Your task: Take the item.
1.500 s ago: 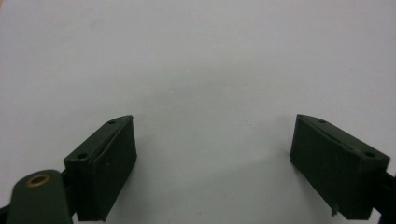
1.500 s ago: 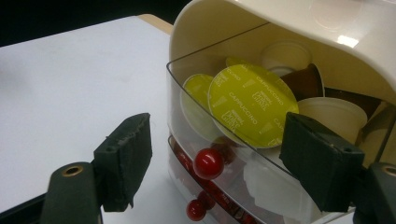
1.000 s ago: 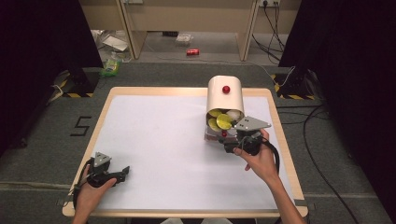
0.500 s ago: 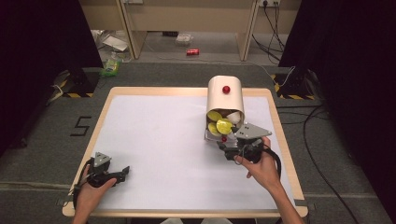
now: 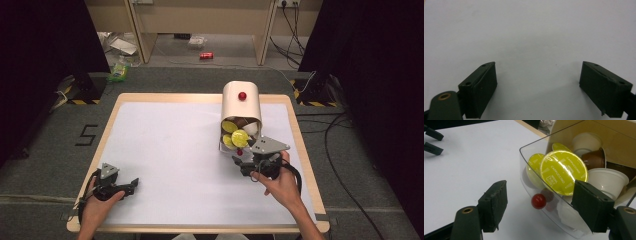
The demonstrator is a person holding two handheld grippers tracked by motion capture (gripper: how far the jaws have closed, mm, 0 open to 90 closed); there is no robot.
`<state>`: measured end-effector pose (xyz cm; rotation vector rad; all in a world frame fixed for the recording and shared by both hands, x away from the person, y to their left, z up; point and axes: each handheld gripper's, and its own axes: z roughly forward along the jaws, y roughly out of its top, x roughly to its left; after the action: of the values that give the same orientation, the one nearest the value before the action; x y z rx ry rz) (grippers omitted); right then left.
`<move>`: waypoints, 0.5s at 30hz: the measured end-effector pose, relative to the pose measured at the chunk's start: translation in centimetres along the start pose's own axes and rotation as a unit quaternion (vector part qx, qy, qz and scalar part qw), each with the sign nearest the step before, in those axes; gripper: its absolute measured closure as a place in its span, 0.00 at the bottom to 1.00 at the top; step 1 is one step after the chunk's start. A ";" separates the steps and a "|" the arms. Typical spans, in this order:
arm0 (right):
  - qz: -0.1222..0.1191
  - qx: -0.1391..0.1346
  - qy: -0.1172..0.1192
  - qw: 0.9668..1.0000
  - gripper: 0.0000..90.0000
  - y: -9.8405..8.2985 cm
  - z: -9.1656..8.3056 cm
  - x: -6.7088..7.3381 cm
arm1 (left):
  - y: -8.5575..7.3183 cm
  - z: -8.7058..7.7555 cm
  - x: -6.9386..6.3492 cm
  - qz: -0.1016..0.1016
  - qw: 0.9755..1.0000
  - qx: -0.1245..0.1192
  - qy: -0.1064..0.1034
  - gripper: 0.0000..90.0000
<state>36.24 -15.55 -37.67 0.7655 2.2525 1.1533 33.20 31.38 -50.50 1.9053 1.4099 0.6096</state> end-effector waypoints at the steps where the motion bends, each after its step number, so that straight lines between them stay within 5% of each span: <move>1: -0.003 0.002 0.001 1.000 0.32 0.0 0.0 0.1 | 0.0 0.0 0.0 0.000 1.000 0.000 0.000 0.15; 11: 0.004 0.005 0.002 1.000 0.33 0.2 0.0 0.1 | 0.0 0.0 0.0 0.000 1.000 0.000 0.000 0.15; 15: 0.028 -0.019 -0.002 0.999 0.30 0.6 -0.4 -0.5 | 0.0 0.0 0.0 0.000 1.000 0.000 0.000 0.15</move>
<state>36.51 -15.82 -36.84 0.8208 2.2122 1.2166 33.21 31.37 -50.50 1.9056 1.4102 0.6098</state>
